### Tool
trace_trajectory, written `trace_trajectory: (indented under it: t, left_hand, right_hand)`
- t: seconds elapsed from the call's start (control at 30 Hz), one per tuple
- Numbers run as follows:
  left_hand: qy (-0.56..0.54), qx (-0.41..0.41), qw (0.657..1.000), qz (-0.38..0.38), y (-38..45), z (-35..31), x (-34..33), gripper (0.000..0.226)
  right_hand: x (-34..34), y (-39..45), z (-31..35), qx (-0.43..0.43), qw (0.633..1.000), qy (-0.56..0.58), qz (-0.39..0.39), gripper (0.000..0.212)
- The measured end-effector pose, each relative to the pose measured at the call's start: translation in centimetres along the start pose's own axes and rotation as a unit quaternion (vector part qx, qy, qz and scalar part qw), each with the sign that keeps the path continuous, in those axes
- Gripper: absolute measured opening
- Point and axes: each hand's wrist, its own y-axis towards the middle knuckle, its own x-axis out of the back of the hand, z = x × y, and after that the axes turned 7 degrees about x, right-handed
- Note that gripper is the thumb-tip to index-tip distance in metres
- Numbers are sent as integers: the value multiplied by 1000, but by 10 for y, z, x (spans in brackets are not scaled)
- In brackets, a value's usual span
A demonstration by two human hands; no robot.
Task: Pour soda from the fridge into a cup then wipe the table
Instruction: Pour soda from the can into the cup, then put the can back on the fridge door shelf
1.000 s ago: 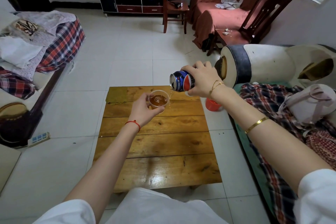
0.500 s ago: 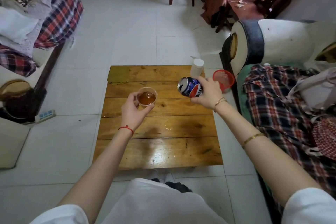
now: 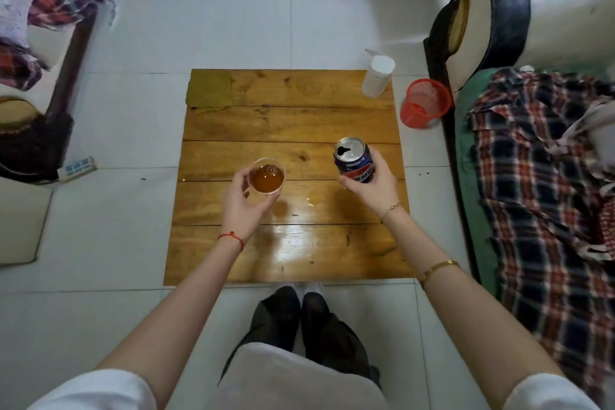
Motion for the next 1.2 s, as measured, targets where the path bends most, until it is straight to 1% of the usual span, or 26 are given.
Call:
trace_trajectory:
  t: [0.1, 0.23, 0.4, 0.53, 0.8, 0.9, 1.0, 1.2]
  left_hand:
    - [-14, 28, 999, -3, 13, 14, -12, 66]
    - [-28, 58, 998, -2, 33, 38, -27, 63]
    - [-27, 83, 996, -5, 55, 76, -48, 69]
    - [-31, 86, 996, -3, 73, 105, -67, 68]
    - [-20, 94, 995, -10, 95, 150, -98, 67]
    - [-13, 85, 996, -18, 98, 161, -103, 64]
    - [1, 77, 997, -27, 100, 171, -104, 67]
    - [-3, 82, 996, -18, 100, 180, -104, 68]
  right_hand:
    - [-9, 8, -17, -10, 999, 30, -19, 80]
    - [-17, 17, -39, -31, 996, 63, -54, 73]
    - [-28, 27, -77, -55, 991, 84, -84, 72]
    - [-46, 34, -105, -69, 988, 95, -96, 72]
    - [-77, 42, -144, -67, 986, 104, -113, 65]
    - [-84, 39, -151, -65, 985, 113, -116, 64]
    - [-86, 36, -155, -63, 985, 116, -114, 62]
    - [-88, 31, -160, -69, 984, 120, -116, 65]
